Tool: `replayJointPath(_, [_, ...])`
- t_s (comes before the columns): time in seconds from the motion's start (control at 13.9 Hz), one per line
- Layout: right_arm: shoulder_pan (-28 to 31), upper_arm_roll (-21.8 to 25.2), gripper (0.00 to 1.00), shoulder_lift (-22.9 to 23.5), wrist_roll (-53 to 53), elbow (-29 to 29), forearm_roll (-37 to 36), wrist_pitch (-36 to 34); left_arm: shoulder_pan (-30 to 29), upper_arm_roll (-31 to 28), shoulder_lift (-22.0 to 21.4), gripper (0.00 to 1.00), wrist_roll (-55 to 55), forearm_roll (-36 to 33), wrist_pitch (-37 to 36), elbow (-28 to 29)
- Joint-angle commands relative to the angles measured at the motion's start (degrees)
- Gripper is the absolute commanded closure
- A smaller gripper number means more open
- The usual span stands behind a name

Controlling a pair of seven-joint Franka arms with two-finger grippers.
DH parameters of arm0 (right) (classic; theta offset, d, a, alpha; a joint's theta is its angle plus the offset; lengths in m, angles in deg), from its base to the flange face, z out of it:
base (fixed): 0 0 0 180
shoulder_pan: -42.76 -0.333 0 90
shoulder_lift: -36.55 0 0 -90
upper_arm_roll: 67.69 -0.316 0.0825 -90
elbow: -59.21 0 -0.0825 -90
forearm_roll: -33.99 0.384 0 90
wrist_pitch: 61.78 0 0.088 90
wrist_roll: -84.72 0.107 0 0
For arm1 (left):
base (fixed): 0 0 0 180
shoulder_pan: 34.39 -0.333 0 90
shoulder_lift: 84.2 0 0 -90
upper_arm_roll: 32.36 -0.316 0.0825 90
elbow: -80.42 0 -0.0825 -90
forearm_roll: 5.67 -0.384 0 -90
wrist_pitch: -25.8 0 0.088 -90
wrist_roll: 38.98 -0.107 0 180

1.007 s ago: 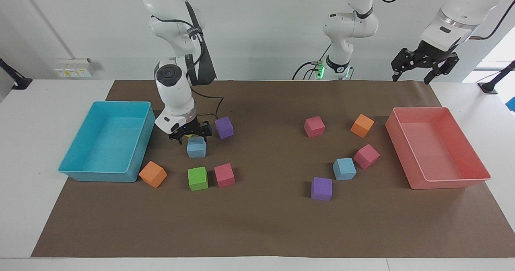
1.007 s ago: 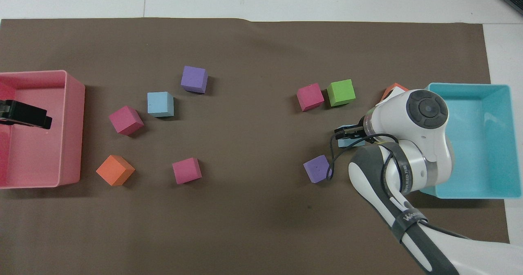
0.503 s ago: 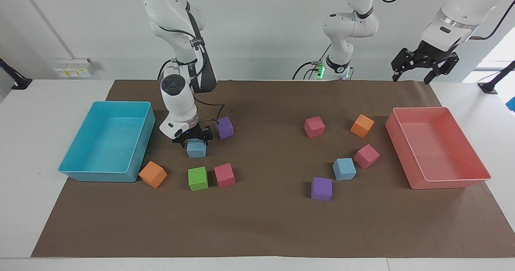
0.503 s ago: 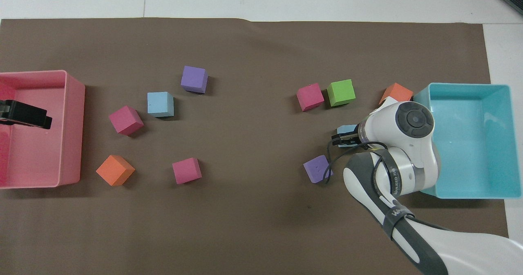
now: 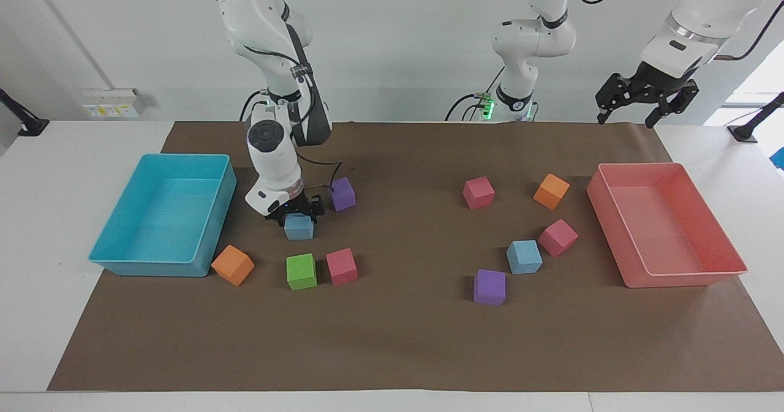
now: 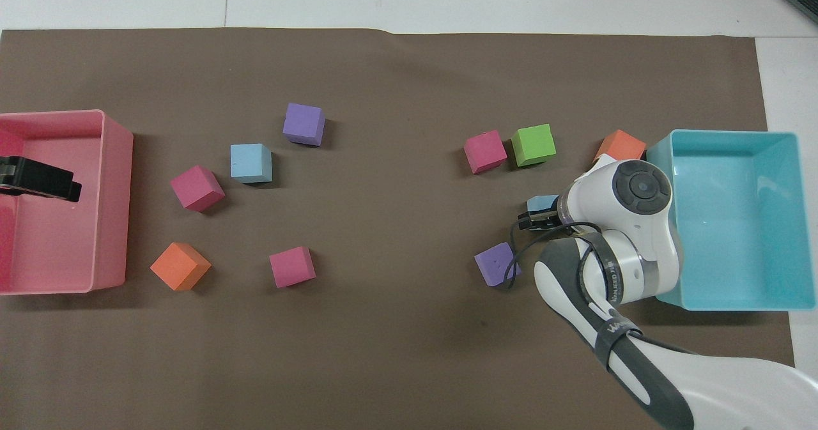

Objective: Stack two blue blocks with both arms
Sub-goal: 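Reach the right gripper to the light blue cube and grasp it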

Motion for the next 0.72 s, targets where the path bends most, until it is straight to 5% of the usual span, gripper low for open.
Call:
replayJointPath(0.0, [0.13, -0.03, 1.00, 0.03, 0.95, -0.15, 2.06, 1.16, -0.84, 0.56, -0.49, 0.00, -0.20, -0.08, -0.16, 0.12])
replayJointPath(0.36, [0.13, -0.03, 1.00, 0.21, 0.51, 0.82, 4.44, 0.63, -0.84, 0.56, -0.49, 0.00, -0.20, -0.08, -0.16, 0.12])
replayJointPath(0.65, [0.13, 0.06, 1.00, -4.34, 1.12, 2.84, 4.44, -2.26, -0.84, 0.56, -0.49, 0.00, -0.20, -0.08, -0.16, 0.12])
